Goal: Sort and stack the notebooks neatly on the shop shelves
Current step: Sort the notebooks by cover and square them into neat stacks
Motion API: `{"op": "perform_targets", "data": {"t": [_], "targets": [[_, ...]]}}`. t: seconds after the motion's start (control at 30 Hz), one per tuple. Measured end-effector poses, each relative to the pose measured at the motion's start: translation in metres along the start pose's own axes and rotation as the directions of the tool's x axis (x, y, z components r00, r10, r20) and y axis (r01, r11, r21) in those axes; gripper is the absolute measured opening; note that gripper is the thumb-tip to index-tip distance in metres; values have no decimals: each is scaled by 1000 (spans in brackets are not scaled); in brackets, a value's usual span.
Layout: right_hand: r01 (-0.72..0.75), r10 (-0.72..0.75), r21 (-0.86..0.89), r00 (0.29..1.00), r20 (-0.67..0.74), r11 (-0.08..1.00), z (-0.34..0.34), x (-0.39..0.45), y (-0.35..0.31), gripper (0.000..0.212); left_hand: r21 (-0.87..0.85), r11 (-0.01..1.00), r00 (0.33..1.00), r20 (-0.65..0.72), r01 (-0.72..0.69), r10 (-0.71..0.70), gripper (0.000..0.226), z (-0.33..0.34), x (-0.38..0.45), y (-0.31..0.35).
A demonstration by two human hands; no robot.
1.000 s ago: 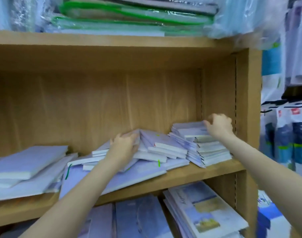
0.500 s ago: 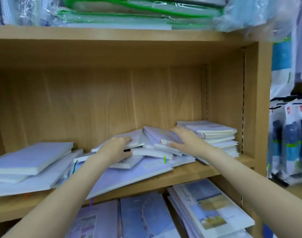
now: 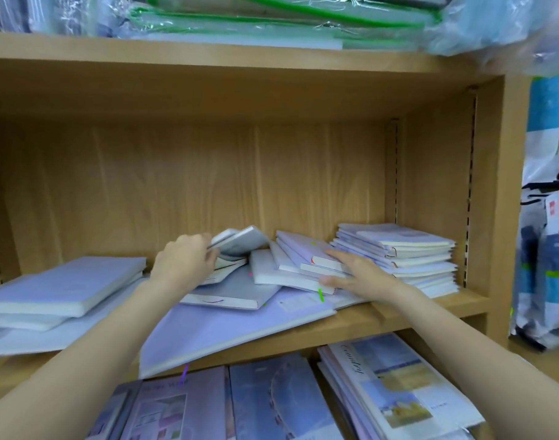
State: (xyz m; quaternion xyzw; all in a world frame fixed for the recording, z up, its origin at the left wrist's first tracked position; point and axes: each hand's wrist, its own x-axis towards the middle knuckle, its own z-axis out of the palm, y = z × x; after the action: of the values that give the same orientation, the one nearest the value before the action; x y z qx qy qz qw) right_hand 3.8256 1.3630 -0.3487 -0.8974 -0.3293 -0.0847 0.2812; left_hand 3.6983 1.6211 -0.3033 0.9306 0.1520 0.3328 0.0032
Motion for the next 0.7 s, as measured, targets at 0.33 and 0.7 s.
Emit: {"op": "perform_targets", "data": {"t": [0.33, 0.7], "targets": [[-70, 19, -344, 989, -149, 936, -1, 1, -22, 52, -170, 980, 983, 163, 107, -79, 28, 7, -9, -14], [-62, 57, -158, 998, -39, 985, -6, -2, -15, 59, 39, 980, 927, 334, -196, 172, 52, 17, -12, 2]]}}
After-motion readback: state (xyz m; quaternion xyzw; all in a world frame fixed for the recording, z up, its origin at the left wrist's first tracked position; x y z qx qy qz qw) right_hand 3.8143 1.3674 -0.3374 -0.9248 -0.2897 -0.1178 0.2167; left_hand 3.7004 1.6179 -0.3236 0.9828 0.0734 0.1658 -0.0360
